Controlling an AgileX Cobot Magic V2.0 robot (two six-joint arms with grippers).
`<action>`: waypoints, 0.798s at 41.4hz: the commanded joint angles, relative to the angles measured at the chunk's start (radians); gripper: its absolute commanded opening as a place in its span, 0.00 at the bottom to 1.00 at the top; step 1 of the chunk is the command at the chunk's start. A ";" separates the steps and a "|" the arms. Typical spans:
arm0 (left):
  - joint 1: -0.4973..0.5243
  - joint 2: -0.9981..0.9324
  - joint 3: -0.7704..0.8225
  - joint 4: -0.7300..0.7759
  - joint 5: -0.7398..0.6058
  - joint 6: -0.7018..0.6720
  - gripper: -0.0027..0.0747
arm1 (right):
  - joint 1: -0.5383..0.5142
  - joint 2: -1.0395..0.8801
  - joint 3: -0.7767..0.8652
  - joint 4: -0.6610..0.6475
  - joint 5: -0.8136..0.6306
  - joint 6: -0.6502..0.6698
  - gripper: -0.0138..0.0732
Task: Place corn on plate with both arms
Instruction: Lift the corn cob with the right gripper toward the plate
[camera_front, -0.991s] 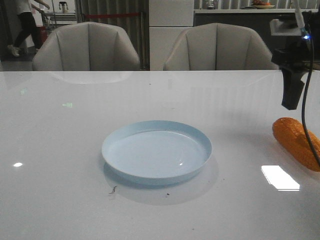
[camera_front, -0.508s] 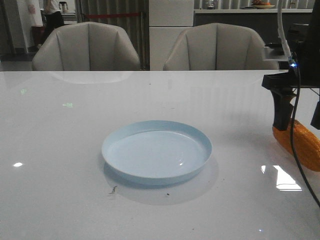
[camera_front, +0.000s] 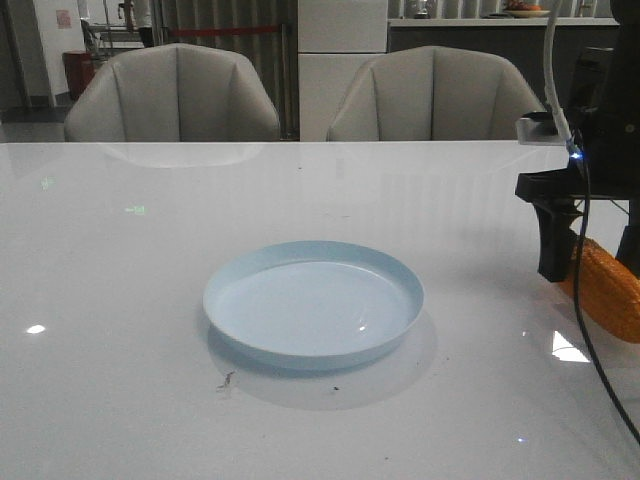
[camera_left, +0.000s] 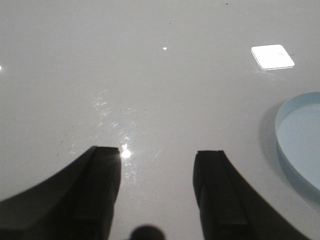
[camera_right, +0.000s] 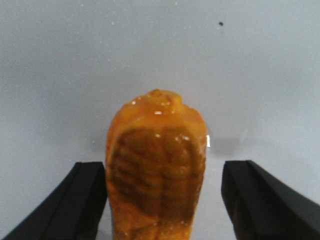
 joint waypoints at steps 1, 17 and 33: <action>-0.007 -0.009 -0.028 -0.009 -0.073 -0.012 0.55 | -0.005 -0.056 -0.031 0.009 -0.011 -0.001 0.83; -0.007 -0.009 -0.028 -0.009 -0.073 -0.012 0.55 | -0.005 -0.040 -0.031 0.009 -0.015 -0.001 0.65; -0.007 -0.009 -0.028 -0.009 -0.073 -0.012 0.55 | -0.005 -0.040 -0.040 0.009 0.000 -0.001 0.49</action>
